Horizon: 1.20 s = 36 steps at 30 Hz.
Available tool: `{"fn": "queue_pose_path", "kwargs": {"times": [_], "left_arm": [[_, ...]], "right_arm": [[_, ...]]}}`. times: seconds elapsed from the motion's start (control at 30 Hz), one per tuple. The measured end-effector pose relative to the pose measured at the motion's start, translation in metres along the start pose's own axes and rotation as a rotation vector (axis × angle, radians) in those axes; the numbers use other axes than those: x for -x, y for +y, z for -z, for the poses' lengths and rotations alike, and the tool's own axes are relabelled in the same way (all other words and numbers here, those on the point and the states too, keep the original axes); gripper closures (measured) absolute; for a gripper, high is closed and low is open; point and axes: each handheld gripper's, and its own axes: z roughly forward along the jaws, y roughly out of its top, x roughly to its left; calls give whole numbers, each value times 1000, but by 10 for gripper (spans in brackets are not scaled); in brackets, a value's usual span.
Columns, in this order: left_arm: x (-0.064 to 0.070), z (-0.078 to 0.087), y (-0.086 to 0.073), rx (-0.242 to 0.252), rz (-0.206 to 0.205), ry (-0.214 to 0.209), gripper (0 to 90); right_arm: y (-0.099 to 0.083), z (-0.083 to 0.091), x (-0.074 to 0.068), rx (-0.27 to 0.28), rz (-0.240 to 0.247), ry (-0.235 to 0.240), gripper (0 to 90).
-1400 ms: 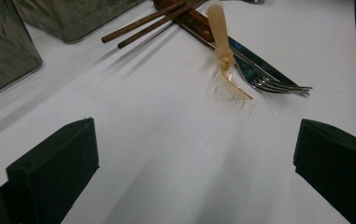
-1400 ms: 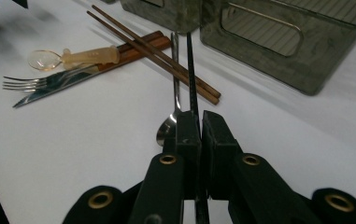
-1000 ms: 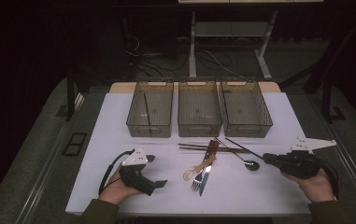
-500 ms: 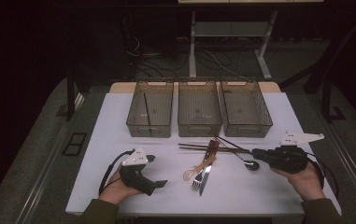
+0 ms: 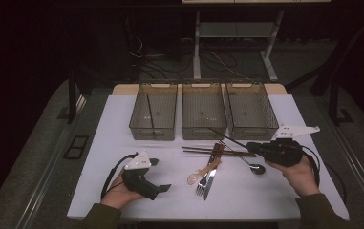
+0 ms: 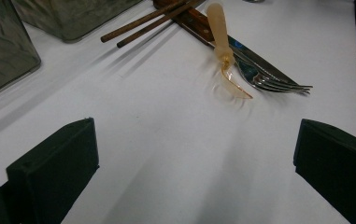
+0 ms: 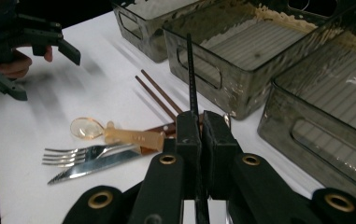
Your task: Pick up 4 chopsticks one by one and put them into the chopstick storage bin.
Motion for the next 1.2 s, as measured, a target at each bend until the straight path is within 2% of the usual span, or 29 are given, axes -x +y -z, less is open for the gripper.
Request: {"fn": "queue_pose_path", "kwargs": {"times": [0.47, 1.2], "left_arm": [[-1, 0, 0, -4, -7, 0, 0], [-1, 1, 0, -3, -10, 3, 0]], "right_arm": [[24, -27, -2, 19, 4, 3, 860], [68, -71, 0, -14, 14, -31, 860]]}}
